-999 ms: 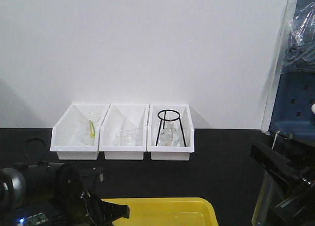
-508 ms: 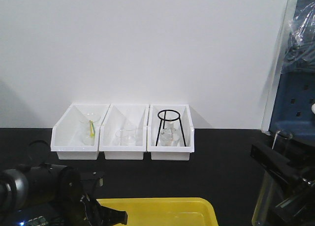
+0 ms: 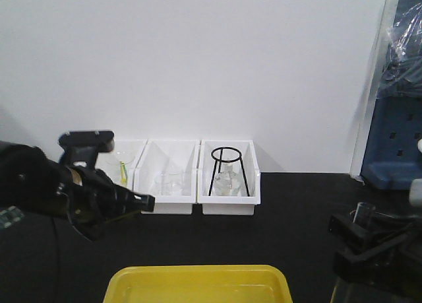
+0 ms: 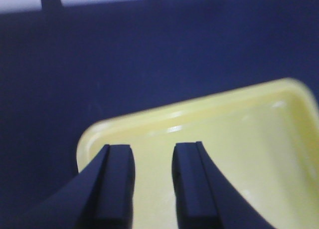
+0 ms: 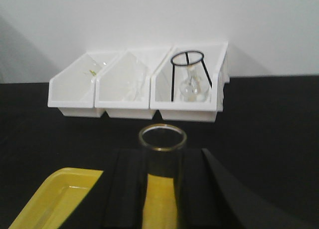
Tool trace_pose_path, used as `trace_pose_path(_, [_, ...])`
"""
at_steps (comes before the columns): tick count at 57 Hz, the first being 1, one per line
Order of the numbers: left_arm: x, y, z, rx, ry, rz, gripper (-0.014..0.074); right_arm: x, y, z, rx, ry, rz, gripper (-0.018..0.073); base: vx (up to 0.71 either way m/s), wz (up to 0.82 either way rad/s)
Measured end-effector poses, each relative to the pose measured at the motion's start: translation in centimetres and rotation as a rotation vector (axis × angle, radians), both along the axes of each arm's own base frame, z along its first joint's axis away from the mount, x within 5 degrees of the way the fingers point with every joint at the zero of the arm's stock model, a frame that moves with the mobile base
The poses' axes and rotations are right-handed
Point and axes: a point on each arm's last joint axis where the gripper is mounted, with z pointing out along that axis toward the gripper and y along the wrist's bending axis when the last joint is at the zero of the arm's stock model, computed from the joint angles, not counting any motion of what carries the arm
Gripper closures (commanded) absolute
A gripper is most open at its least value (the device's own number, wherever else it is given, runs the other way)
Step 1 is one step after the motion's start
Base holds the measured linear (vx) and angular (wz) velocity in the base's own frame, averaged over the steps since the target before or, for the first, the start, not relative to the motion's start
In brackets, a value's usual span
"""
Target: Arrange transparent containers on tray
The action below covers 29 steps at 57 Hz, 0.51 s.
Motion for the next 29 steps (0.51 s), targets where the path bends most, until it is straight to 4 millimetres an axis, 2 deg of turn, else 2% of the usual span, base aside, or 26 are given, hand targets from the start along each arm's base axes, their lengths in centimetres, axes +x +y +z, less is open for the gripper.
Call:
trace_pose_path(7, [-2.5,1.0,4.2,-0.025,-0.143,-0.012,0.0357,2.0,0.9,-2.5,0.048,0.134,-0.013,0.0572,0.00,0.00])
trace_pose_path(14, [-4.2,1.9,6.3,-0.019,-0.222,-0.014,0.0380,3.9,2.1,-4.3,0.100,0.224,0.004,0.0572,0.00,0.00])
trace_pose_path(19, [-4.7,2.2,7.0,-0.008,-0.251,-0.013,0.0381,5.1,3.0,-5.2,0.124,0.266,0.035,0.0572,0.00,0.00])
trace_pose_path(29, [-4.9,2.3,7.0,0.005,-0.238,-0.014,0.0379,7.0,4.9,-7.0,0.154,0.360,0.129,0.0572,0.00,0.00])
